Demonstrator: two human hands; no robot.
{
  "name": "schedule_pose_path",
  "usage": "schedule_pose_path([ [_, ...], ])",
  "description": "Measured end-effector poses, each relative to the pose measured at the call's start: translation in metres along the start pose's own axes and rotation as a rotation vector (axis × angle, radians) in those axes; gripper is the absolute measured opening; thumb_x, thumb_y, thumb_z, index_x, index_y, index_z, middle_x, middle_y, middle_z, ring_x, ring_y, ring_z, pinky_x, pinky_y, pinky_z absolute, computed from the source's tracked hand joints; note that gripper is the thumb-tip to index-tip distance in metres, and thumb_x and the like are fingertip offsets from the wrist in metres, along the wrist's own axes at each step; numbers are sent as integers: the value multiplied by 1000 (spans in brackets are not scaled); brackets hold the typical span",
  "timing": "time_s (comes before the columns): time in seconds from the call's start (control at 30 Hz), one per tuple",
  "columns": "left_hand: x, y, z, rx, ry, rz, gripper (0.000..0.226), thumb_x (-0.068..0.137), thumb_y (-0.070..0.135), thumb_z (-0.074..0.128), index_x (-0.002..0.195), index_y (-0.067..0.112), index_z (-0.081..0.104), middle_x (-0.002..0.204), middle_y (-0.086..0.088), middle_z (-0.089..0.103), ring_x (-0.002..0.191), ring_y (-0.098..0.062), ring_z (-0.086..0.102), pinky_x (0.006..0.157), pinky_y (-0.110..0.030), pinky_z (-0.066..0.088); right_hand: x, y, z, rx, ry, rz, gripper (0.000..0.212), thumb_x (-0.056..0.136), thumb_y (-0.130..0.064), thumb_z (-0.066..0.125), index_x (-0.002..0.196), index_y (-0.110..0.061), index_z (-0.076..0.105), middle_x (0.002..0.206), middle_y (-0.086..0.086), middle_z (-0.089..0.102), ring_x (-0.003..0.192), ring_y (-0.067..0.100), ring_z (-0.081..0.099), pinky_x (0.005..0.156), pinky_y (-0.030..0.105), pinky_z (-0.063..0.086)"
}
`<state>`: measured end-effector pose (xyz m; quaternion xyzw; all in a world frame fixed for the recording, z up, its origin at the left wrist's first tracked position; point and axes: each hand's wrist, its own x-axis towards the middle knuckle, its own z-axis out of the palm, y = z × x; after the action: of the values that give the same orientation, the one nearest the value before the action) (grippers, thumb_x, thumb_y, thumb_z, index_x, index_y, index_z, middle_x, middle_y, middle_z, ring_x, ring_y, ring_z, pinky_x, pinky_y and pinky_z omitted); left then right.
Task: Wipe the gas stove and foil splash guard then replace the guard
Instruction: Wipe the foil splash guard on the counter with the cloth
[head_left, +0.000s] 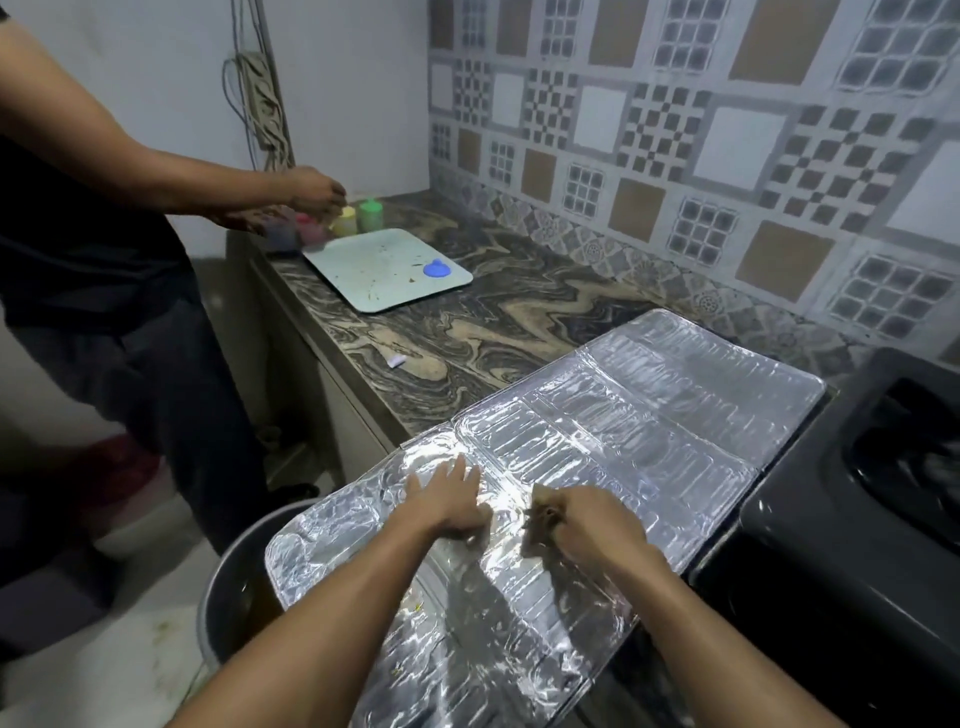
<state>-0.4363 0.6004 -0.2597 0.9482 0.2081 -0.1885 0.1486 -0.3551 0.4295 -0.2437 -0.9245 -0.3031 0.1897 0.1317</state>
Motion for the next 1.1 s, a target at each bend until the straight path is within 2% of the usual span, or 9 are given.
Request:
schedule_pose_path([
  [0.07,-2,-11,-1,-6,100,21,69,96,48,41,151,15,18,162,-11,9,147,-29,15,117,-61,4,-7,16,-3,30,-20,16,32,89,-12,54,96,-40,67,89,-11,72,85,14,67,75,40,58],
  [0.17,-9,-37,-5,32,146,-56,71,96,56,35,154,29,2,162,-7,-9,149,-31,-5,114,-60,-8,-13,20,-3,120,4,27,38,89,-12,54,93,-47,68,89,-16,72,84,11,66,77,39,57],
  [0.27,-12,-54,-10,1,70,-150,66,96,59,31,151,41,-1,160,-8,-19,147,-36,-12,113,-62,-11,-10,13,-12,92,-20,59,42,89,-8,47,108,-39,69,107,-3,68,97,23,62,84,40,53],
  [0.37,-10,-59,-14,-46,7,-160,64,95,60,34,150,48,3,162,-10,-12,146,-40,11,114,-64,2,6,4,-36,134,-87,91,33,89,-1,39,109,-10,64,108,14,64,102,32,59,81,36,50],
  [0.47,-8,-59,-14,-25,15,-160,58,96,60,33,147,53,8,162,-10,3,139,-38,31,113,-57,19,27,-11,-54,347,5,57,26,87,2,43,94,-12,64,99,12,64,96,30,58,69,30,43],
  [0.63,-2,-51,-13,47,64,-157,51,98,56,29,146,55,13,150,-11,27,126,-33,37,99,-45,27,25,-50,-28,502,8,-195,43,92,0,45,126,-24,59,120,1,58,111,21,55,86,30,46],
  [0.8,-5,-42,-16,106,79,-166,49,99,54,27,147,52,17,145,-10,32,122,-30,39,96,-44,27,-5,-39,24,92,-81,-322,45,93,-25,54,136,-33,49,155,-12,30,145,16,21,118,46,22],
  [0.93,-5,-41,-15,114,82,-164,50,99,53,28,148,52,15,145,-10,32,122,-29,39,96,-44,27,-35,-8,6,133,-147,-208,32,88,-13,58,115,-29,67,142,-16,47,132,14,43,105,41,42],
  [1.1,-7,-38,-12,91,72,-171,51,98,57,25,148,53,12,152,-9,26,128,-30,35,99,-44,25,-33,-2,-32,52,-238,-88,37,86,2,44,105,-15,69,105,4,67,95,22,64,83,39,57],
])
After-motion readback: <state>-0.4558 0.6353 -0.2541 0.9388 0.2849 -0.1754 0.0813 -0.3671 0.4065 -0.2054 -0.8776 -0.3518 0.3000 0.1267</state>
